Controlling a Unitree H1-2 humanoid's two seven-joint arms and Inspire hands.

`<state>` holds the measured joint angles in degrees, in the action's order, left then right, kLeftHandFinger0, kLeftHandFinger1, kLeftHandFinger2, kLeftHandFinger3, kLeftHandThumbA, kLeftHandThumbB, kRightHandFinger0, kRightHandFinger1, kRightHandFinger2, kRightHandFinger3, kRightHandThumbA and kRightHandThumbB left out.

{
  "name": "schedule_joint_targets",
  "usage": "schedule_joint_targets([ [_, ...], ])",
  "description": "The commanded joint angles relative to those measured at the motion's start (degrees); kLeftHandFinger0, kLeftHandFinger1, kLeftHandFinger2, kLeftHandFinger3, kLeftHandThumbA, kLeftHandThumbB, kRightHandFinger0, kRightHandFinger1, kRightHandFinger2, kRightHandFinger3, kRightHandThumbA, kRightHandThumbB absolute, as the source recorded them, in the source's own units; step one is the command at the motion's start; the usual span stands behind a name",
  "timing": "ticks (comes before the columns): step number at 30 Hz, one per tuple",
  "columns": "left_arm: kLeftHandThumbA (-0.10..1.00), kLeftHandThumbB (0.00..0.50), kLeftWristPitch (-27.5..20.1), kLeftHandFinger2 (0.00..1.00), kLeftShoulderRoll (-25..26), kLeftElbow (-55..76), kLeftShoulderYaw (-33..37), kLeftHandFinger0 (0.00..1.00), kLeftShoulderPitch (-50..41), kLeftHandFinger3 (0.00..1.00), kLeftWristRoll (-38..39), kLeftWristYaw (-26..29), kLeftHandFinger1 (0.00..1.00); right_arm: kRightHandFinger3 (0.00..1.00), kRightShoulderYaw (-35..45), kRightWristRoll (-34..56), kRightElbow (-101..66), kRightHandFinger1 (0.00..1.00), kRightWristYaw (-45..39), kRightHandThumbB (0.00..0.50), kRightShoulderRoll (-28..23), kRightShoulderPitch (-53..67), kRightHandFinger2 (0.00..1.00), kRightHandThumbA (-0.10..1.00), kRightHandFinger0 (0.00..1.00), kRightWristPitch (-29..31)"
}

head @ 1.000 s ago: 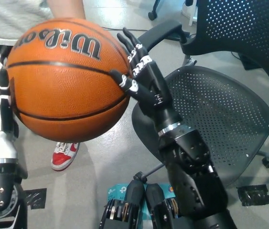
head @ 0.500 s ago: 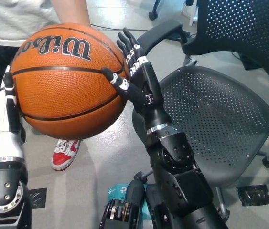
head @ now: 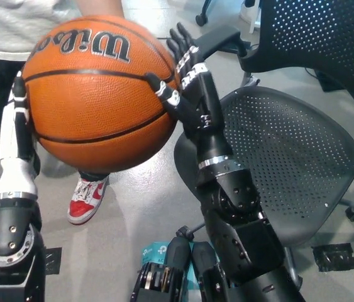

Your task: The robot grabs the basketball from a person using both hands and then drops it on the black chair in the front

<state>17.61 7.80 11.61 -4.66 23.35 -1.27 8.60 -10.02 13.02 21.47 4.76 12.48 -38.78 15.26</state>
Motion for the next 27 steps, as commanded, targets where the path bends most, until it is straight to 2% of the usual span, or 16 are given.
schedule_joint_targets([
  [1, 1.00, 0.096, -0.40, 1.00, -3.41, 6.34, 7.88, 1.00, 10.21, 1.00, -1.03, -5.44, 1.00, 1.00, -5.97, -7.23, -4.26, 1.00, -4.23, 0.222, 3.84, -8.18, 1.00, 1.00, 1.00, -5.22],
  [5, 1.00, 0.104, -0.27, 1.00, -3.58, 6.78, 8.10, 1.00, 14.38, 1.00, -1.04, -5.13, 1.00, 1.00, -4.84, -5.97, -7.10, 1.00, -2.84, 0.265, 3.48, -10.89, 1.00, 1.00, 1.00, -7.11],
  [7, 1.00, 0.104, 2.10, 1.00, -3.51, 7.24, 8.72, 1.00, 17.21, 1.00, -2.05, -5.22, 1.00, 1.00, -4.17, -5.05, -8.33, 1.00, -3.26, 0.236, 2.62, -12.81, 1.00, 1.00, 1.00, -6.75],
  [10, 1.00, 0.091, 5.41, 1.00, -4.25, 7.26, 9.86, 1.00, 21.29, 1.00, -3.54, -5.08, 1.00, 1.00, -3.20, -5.86, -11.03, 1.00, -1.86, 0.237, 0.91, -14.28, 1.00, 1.00, 1.00, -8.54],
  [11, 1.00, 0.090, 5.51, 1.00, -4.29, 7.25, 9.97, 1.00, 21.31, 1.00, -3.56, -5.06, 1.00, 1.00, -3.25, -5.82, -11.22, 1.00, -1.75, 0.238, 0.81, -14.19, 1.00, 1.00, 1.00, -8.65],
  [12, 1.00, 0.110, 4.74, 1.00, -5.09, 4.70, 10.82, 1.00, 23.31, 1.00, -5.07, -4.45, 1.00, 1.00, -2.16, -4.47, -12.06, 1.00, -1.69, 0.217, -0.50, -14.56, 1.00, 1.00, 1.00, -10.18],
  [14, 1.00, 0.124, 3.88, 1.00, -5.71, 2.36, 11.41, 1.00, 24.85, 1.00, -5.58, -4.33, 1.00, 1.00, -1.34, -2.94, -13.23, 1.00, -1.50, 0.242, -1.57, -14.60, 1.00, 1.00, 1.00, -13.09],
  [15, 1.00, 0.141, 4.21, 1.00, -6.90, 0.73, 11.38, 1.00, 25.96, 1.00, -4.58, -4.40, 1.00, 1.00, -0.42, -1.79, -14.18, 1.00, -1.23, 0.281, -2.53, -14.55, 1.00, 1.00, 1.00, -14.92],
  [16, 1.00, 0.142, 4.95, 1.00, -7.37, 0.06, 11.47, 1.00, 26.53, 1.00, -4.24, -4.66, 1.00, 1.00, 0.17, -1.31, -14.39, 1.00, -0.99, 0.283, -2.86, -14.61, 1.00, 1.00, 1.00, -15.02],
  [17, 1.00, 0.107, 3.54, 1.00, -7.07, -1.56, 12.44, 1.00, 27.39, 1.00, -5.44, -5.06, 1.00, 1.00, 1.06, -0.30, -14.42, 1.00, -0.77, 0.274, -3.18, -14.74, 1.00, 1.00, 1.00, -14.99],
  [18, 1.00, 0.093, 2.91, 1.00, -6.51, -2.40, 12.90, 1.00, 28.00, 1.00, -6.16, -5.34, 1.00, 1.00, 1.52, -0.02, -13.97, 1.00, -0.57, 0.261, -3.09, -15.06, 1.00, 1.00, 1.00, -14.72],
  [20, 1.00, 0.104, 1.88, 1.00, -7.39, -6.49, 13.52, 1.00, 30.03, 1.00, -6.72, -5.06, 1.00, 1.00, 2.34, -0.64, -14.68, 1.00, 0.27, 0.300, -5.03, -15.29, 1.00, 1.00, 1.00, -18.00],
  [21, 1.00, 0.080, 0.60, 1.00, -8.03, -8.65, 13.69, 1.00, 30.87, 1.00, -6.56, -5.01, 1.00, 1.00, 3.13, 0.16, -14.52, 1.00, 0.22, 0.279, -5.65, -15.31, 1.00, 1.00, 1.00, -17.39],
  [26, 1.00, 0.125, -0.29, 1.00, -9.58, -18.56, 16.04, 1.00, 35.48, 1.00, -7.42, -5.76, 1.00, 1.00, 7.10, 2.20, -14.34, 1.00, 1.85, 0.203, -8.31, -14.87, 1.00, 1.00, 1.00, -16.86],
  [27, 1.00, 0.126, -0.36, 1.00, -10.04, -20.58, 16.47, 1.00, 36.49, 1.00, -7.69, -5.61, 1.00, 1.00, 7.70, 2.95, -14.16, 1.00, 1.45, 0.216, -9.19, -14.86, 1.00, 1.00, 1.00, -17.98],
])
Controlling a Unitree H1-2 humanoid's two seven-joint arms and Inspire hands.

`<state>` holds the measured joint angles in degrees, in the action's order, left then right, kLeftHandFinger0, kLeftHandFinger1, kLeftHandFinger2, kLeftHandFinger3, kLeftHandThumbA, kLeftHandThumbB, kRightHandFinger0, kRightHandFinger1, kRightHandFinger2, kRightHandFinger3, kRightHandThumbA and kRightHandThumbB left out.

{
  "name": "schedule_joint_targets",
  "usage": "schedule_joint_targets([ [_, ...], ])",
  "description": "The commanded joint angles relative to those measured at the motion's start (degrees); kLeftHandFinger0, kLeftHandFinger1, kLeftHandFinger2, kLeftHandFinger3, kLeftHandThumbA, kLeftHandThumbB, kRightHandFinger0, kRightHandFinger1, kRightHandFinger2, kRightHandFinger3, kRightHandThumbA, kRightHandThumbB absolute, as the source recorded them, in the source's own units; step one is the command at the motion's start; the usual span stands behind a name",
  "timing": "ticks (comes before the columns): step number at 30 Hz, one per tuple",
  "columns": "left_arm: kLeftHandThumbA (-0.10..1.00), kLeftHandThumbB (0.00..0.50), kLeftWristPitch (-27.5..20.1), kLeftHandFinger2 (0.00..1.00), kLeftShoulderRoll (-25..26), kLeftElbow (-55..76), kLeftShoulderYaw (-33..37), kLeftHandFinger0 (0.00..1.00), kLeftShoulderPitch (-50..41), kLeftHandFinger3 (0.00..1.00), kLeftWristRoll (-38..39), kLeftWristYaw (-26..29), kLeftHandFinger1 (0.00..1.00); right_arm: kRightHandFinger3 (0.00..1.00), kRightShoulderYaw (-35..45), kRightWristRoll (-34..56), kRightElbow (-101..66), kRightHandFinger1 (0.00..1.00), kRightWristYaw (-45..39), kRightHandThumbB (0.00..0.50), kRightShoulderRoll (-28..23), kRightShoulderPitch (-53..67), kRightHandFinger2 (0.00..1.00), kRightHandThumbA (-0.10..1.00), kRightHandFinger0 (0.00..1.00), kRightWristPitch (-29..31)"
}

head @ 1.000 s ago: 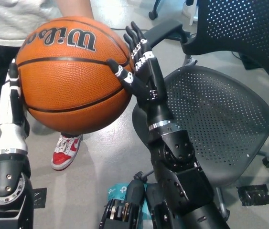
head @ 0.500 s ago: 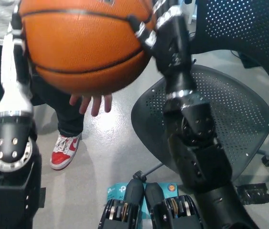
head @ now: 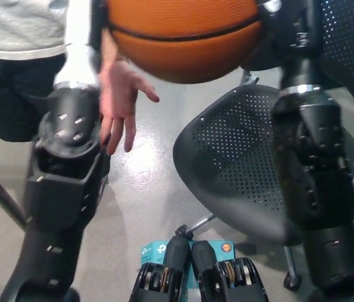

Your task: The robot grabs the basketball from a person using both hands and then drops it on the black chair in the front

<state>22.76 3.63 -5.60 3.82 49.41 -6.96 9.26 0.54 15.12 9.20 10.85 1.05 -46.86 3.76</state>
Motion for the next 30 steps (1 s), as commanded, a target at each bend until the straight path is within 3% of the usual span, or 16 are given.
schedule_joint_targets([
  [1, 1.00, 0.115, -6.33, 1.00, -6.65, -5.19, 7.65, 1.00, 11.19, 1.00, -1.28, -5.92, 1.00, 1.00, -2.24, 1.53, -1.65, 1.00, -4.82, 0.228, 1.75, -6.82, 1.00, 1.00, 1.00, -6.98],
  [6, 1.00, 0.073, -12.15, 1.00, -11.01, -18.13, 6.28, 1.00, 16.39, 1.00, 1.13, -5.36, 1.00, 1.00, 0.88, 1.97, -0.88, 1.00, -4.03, 0.219, -1.69, -6.30, 1.00, 1.00, 1.00, -9.00],
  [12, 1.00, 0.091, -14.73, 1.00, -12.86, -29.93, 7.33, 1.00, 20.50, 1.00, 0.12, -6.28, 1.00, 1.00, 5.05, 6.61, 1.73, 1.00, -5.62, 0.195, -2.68, -4.76, 1.00, 1.00, 1.00, -8.71],
  [14, 1.00, 0.119, -14.84, 1.00, -13.87, -33.66, 6.02, 1.00, 21.60, 1.00, 1.74, -6.66, 1.00, 1.00, 6.24, 6.67, 2.82, 1.00, -4.62, 0.218, -2.62, -4.52, 1.00, 1.00, 1.00, -9.57],
  [20, 1.00, 0.077, -16.67, 1.00, -15.73, -46.62, 4.72, 1.00, 24.33, 1.00, 2.65, -6.82, 1.00, 1.00, 9.54, 8.51, 9.24, 1.00, -4.83, 0.224, -2.11, -3.43, 1.00, 1.00, 1.00, -10.67],
  [24, 1.00, 0.097, -19.53, 1.00, -16.08, -56.17, 3.26, 1.00, 25.92, 1.00, 3.54, -7.38, 1.00, 1.00, 11.04, 9.01, 15.79, 1.00, -5.63, 0.174, -1.16, -3.71, 1.00, 1.00, 1.00, -7.78],
  [30, 1.00, 0.104, -22.12, 1.00, -15.88, -63.27, 3.02, 1.00, 26.79, 1.00, 3.56, -8.57, 1.00, 1.00, 11.51, 9.08, 23.60, 1.00, -7.80, 0.195, -1.23, -4.30, 1.00, 1.00, 1.00, -4.93],
])
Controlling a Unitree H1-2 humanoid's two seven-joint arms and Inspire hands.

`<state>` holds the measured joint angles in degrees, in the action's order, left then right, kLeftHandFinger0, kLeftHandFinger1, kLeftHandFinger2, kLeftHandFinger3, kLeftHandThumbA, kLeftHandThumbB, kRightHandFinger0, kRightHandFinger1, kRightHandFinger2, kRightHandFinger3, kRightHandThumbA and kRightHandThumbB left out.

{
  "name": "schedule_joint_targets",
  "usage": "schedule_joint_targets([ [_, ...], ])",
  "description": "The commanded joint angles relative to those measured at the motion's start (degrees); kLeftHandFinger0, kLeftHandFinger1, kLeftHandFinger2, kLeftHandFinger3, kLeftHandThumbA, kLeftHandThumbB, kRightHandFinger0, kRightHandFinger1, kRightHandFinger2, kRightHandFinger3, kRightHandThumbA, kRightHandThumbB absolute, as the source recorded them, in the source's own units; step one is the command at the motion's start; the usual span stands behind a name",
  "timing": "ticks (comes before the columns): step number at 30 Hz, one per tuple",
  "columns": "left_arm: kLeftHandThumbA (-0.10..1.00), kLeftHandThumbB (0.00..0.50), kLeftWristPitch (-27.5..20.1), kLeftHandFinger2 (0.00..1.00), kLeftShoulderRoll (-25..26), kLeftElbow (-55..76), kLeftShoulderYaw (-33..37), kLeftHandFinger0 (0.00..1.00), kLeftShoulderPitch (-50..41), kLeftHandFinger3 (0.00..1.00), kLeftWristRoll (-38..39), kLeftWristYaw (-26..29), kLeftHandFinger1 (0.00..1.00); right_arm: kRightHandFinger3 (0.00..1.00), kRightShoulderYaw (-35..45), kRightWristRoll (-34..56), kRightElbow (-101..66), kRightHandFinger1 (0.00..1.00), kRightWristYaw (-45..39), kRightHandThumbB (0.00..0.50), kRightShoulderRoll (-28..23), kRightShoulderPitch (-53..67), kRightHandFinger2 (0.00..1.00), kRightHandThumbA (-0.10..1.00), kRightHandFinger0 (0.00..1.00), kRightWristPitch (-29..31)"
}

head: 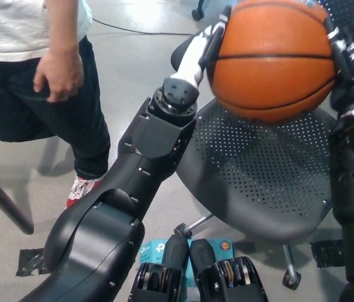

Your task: The robot grabs the basketball from a person using both hands and then drops it on the black chair in the front

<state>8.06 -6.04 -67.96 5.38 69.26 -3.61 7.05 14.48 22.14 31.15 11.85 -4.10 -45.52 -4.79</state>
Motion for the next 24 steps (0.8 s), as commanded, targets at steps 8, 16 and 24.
schedule_joint_targets([
  [8, 1.00, 0.122, -8.56, 1.00, -6.32, -4.99, 2.39, 1.00, 7.00, 1.00, -0.45, -7.78, 1.00, 1.00, -1.17, 3.77, 5.37, 1.00, -10.06, 0.215, 4.25, -4.88, 1.00, 1.00, 1.00, 5.33],
  [16, 1.00, 0.118, -9.21, 1.00, -6.51, -5.08, 4.41, 1.00, 7.76, 1.00, -1.36, -8.73, 1.00, 1.00, -1.42, 3.11, 3.70, 1.00, -9.07, 0.216, 3.86, -4.00, 1.00, 1.00, 1.00, 6.51],
  [24, 1.00, 0.164, -7.73, 1.00, -6.44, -3.87, 6.83, 1.00, 8.82, 1.00, -2.95, -5.43, 1.00, 1.00, -7.68, -17.53, -0.62, 1.00, 9.17, 0.134, 2.03, -2.60, 1.00, 1.00, 1.00, 8.24],
])
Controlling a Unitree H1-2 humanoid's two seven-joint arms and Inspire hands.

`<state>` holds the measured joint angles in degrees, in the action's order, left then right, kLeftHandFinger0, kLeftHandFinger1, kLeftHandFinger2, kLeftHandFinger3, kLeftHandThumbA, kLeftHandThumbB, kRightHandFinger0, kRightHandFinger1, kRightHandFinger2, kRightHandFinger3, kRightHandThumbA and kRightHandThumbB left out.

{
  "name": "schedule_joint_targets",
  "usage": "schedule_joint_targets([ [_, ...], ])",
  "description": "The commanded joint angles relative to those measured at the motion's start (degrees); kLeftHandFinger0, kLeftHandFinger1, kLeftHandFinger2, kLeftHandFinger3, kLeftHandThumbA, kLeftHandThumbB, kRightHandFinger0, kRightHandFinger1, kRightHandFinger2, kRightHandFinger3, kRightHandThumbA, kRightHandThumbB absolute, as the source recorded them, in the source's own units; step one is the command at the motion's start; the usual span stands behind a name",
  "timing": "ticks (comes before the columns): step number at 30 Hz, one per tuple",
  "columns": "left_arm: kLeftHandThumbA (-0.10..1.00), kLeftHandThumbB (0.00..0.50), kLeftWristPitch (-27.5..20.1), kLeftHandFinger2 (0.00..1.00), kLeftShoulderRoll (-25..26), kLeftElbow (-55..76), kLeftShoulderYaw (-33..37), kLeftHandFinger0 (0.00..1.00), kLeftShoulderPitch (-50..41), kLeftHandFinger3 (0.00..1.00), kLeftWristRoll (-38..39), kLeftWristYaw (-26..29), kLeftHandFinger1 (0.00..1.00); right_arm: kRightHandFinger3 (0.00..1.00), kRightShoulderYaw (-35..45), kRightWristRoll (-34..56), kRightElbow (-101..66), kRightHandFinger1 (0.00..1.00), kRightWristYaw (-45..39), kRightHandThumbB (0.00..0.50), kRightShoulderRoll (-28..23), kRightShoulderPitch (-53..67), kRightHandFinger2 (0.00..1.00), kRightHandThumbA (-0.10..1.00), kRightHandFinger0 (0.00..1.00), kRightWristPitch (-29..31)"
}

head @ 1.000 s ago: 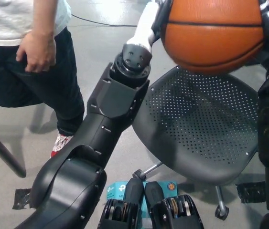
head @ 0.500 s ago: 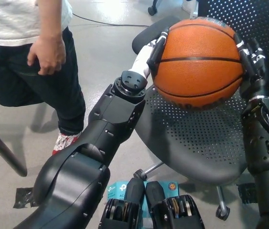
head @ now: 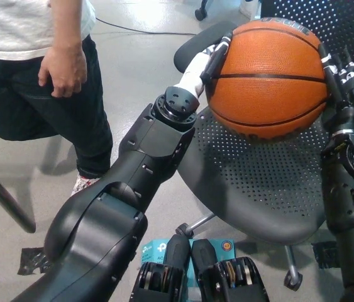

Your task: The robot grabs the basketball from a person using both hands and then drops it on the black chair in the front

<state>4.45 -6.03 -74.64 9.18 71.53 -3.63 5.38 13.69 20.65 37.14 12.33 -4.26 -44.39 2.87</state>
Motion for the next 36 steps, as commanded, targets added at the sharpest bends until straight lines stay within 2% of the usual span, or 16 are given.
schedule_joint_targets([
  [1, 1.00, 0.178, -4.15, 1.00, -6.30, 3.10, 3.02, 1.00, 6.60, 1.00, -2.91, -3.66, 1.00, 1.00, -7.09, -17.94, -7.35, 1.00, 11.26, 0.148, 2.13, -3.72, 1.00, 1.00, 1.00, -0.87],
  [5, 1.00, 0.197, -5.22, 1.00, -5.10, 4.61, 2.14, 1.00, 6.44, 1.00, -2.33, -2.59, 1.00, 1.00, -6.99, -23.95, -8.88, 1.00, 18.92, 0.174, 0.53, -3.91, 1.00, 1.00, 1.00, -2.55],
  [9, 1.00, 0.205, -5.51, 1.00, -2.09, 7.19, 1.11, 1.00, 5.81, 1.00, -1.59, -3.30, 1.00, 1.00, -4.48, -22.70, -13.81, 1.00, 17.30, 0.229, -3.90, -3.17, 1.00, 1.00, 1.00, -5.01],
  [10, 1.00, 0.224, -5.30, 1.00, -1.04, 7.62, 0.63, 1.00, 5.85, 1.00, -1.24, -3.61, 1.00, 1.00, -2.63, -20.37, -16.32, 1.00, 15.92, 0.211, -4.60, -2.71, 1.00, 1.00, 1.00, -3.44],
  [12, 1.00, 0.240, -4.41, 1.00, -0.26, 8.84, 0.01, 1.00, 5.43, 1.00, -0.78, -3.84, 1.00, 1.00, -2.01, -20.20, -19.05, 1.00, 15.02, 0.244, -5.67, -2.06, 1.00, 1.00, 1.00, -4.87],
  [14, 1.00, 0.251, -4.44, 1.00, 2.31, 9.74, -0.37, 1.00, 5.64, 1.00, -0.72, -5.06, 1.00, 1.00, -0.51, -18.69, -23.12, 1.00, 13.07, 0.233, -8.22, -1.90, 1.00, 1.00, 1.00, -7.04],
  [15, 1.00, 0.250, -4.85, 1.00, 3.07, 9.98, -0.68, 1.00, 5.56, 1.00, -0.45, -5.63, 1.00, 1.00, -0.26, -17.76, -24.23, 1.00, 11.86, 0.243, -8.82, -1.76, 1.00, 1.00, 1.00, -7.52],
  [16, 1.00, 0.240, -5.15, 1.00, 4.42, 11.15, -1.21, 1.00, 5.19, 1.00, 0.01, -6.48, 1.00, 1.00, -0.06, -17.79, -25.40, 1.00, 11.04, 0.279, -10.11, -1.69, 1.00, 1.00, 1.00, -7.94],
  [18, 1.00, 0.260, -4.87, 1.00, 6.38, 12.70, -1.68, 1.00, 4.62, 1.00, 0.04, -7.17, 1.00, 1.00, -0.07, -17.40, -28.19, 1.00, 9.18, 0.227, -11.72, -0.62, 1.00, 1.00, 1.00, -6.06],
  [22, 1.00, 0.236, -3.01, 1.00, 8.24, 17.50, -3.21, 1.00, 1.91, 1.00, 1.31, -8.81, 1.00, 1.00, -0.16, -16.70, -34.36, 1.00, 8.34, 0.211, -12.28, 2.32, 1.00, 1.00, 1.00, -8.65],
  [24, 1.00, 0.230, -2.94, 1.00, 9.16, 19.22, -3.73, 1.00, 0.67, 1.00, 1.79, -10.06, 1.00, 1.00, 0.11, -15.87, -35.05, 1.00, 8.13, 0.205, -11.93, 2.83, 1.00, 1.00, 1.00, -7.51],
  [28, 1.00, 0.258, -1.83, 1.00, 10.36, 24.71, -4.08, 1.00, -2.96, 1.00, 1.83, -11.62, 1.00, 1.00, -0.68, -16.68, -37.57, 1.00, 7.42, 0.221, -11.33, 4.46, 1.00, 1.00, 1.00, -6.99],
  [30, 1.00, 0.261, -1.32, 1.00, 10.70, 26.64, -4.21, 1.00, -3.80, 1.00, 1.97, -12.45, 1.00, 1.00, -0.73, -16.55, -37.86, 1.00, 7.12, 0.209, -11.07, 4.42, 1.00, 1.00, 1.00, -5.71],
  [31, 1.00, 0.262, -1.10, 1.00, 10.88, 28.42, -4.36, 1.00, -4.65, 1.00, 2.39, -13.19, 1.00, 1.00, -0.83, -16.59, -38.45, 1.00, 7.04, 0.228, -10.88, 4.29, 1.00, 1.00, 1.00, -5.89],
  [34, 1.00, 0.251, -0.77, 1.00, 11.45, 31.61, -4.10, 1.00, -6.10, 1.00, 1.95, -14.01, 1.00, 1.00, -1.25, -17.33, -40.06, 1.00, 6.58, 0.237, -10.62, 4.24, 1.00, 1.00, 1.00, -4.99],
  [36, 1.00, 0.258, 1.61, 1.00, 11.88, 36.89, -3.59, 1.00, -8.70, 1.00, 1.34, -14.32, 1.00, 1.00, -2.10, -18.40, -42.52, 1.00, 6.41, 0.248, -10.11, 4.64, 1.00, 1.00, 1.00, -5.80],
])
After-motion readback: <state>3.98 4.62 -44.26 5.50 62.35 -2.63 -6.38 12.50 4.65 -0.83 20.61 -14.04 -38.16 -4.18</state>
